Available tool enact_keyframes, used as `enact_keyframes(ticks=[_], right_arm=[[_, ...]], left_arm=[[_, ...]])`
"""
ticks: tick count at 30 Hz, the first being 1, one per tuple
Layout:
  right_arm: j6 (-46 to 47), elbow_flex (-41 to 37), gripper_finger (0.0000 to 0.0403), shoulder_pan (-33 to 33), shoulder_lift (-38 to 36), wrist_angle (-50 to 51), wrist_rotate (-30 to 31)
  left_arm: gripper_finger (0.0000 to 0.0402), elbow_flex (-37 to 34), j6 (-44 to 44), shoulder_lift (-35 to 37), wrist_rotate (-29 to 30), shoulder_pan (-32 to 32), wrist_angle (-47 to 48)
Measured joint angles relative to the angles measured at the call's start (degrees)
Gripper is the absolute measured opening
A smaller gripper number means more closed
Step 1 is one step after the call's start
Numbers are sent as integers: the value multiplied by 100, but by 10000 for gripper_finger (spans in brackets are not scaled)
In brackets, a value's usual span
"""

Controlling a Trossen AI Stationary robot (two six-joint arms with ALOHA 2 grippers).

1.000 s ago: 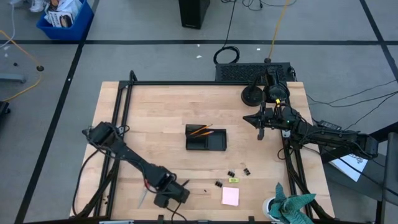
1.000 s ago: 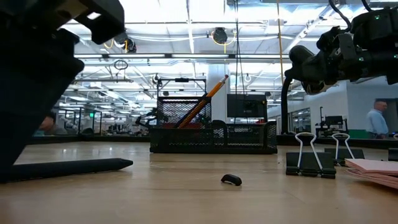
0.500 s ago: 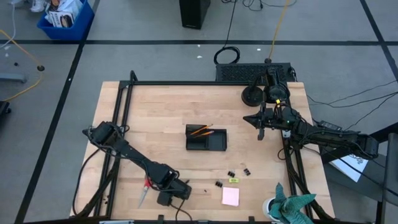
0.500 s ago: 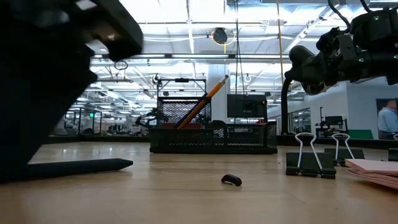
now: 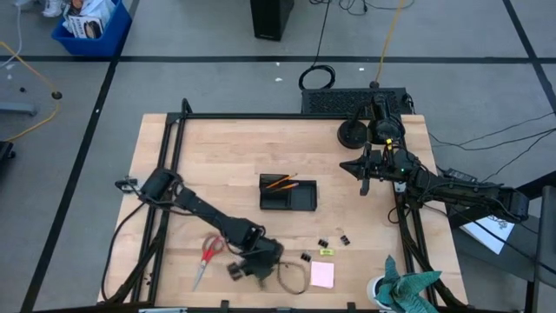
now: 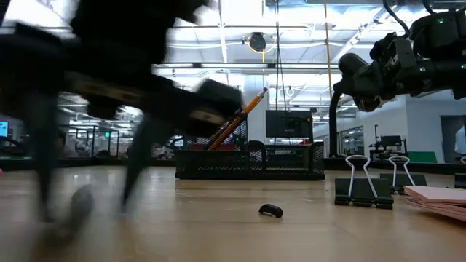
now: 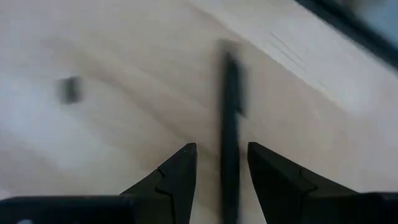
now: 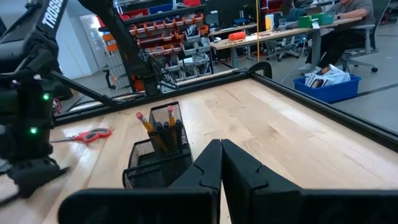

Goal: Pick and place office supplies into organizer
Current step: Put the pen into the top left section of the desk organizer

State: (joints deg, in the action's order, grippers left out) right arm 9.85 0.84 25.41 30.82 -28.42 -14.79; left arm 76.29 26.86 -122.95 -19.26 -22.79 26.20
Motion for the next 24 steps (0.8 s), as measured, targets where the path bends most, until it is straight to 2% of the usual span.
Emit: enact_keyframes(ticks=[4, 7, 18, 21, 24], right_arm=[[0, 2, 0, 0, 1, 0, -2], [0, 0, 0, 0, 2, 18, -2], [0, 1, 0, 0, 1, 102, -27], [0, 0, 0, -2, 1, 129, -28], [0, 2, 0, -2, 1, 131, -28]], left_arm=[[156, 22, -1755, -58, -234, 293, -543], [156, 22, -2675, -91, -160, 466, -916], [153, 22, -3976, -84, 335, 281, -941], [133, 27, -4521, -80, 591, 152, -935], [105, 39, -4645, -77, 907, 6, -841]])
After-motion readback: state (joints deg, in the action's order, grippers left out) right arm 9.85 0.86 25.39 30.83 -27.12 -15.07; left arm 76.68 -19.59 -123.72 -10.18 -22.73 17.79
